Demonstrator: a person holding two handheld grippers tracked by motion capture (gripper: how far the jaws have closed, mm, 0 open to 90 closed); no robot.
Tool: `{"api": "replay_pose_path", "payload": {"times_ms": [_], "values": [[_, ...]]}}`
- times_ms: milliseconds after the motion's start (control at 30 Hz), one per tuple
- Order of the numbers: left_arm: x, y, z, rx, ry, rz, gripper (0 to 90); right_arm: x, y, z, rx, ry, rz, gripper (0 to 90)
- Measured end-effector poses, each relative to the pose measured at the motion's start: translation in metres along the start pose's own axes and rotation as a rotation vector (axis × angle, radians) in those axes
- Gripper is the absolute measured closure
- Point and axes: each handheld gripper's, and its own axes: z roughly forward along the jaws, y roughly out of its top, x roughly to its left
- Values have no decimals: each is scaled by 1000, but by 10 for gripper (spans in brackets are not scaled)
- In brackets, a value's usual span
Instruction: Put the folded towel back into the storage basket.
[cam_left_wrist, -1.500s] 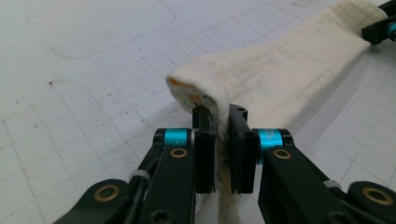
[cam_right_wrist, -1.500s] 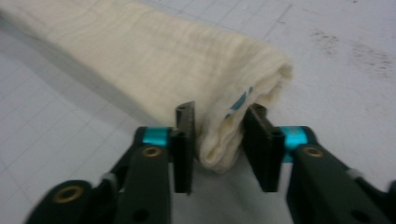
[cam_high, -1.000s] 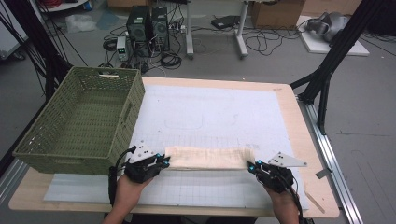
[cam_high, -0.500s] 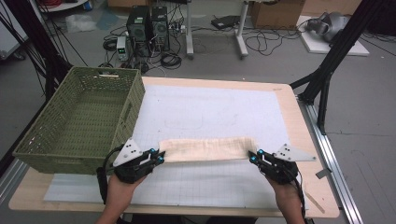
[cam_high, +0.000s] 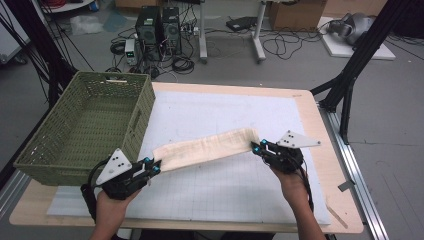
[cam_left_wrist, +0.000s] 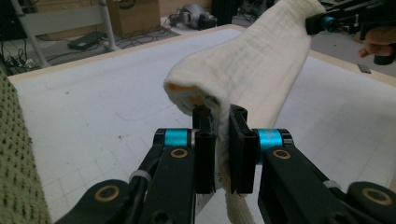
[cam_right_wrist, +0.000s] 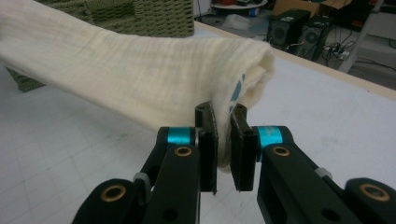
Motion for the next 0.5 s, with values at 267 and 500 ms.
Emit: {"api": "replay_pose_path", "payload": {"times_ms": [267,500], "values": [[3,4,-15,-20,22,8,821,1,26,19,-14,7,-28,833],[7,6,-28,-31,43,9,821,-1,40,37,-23,46,-24,833]]}}
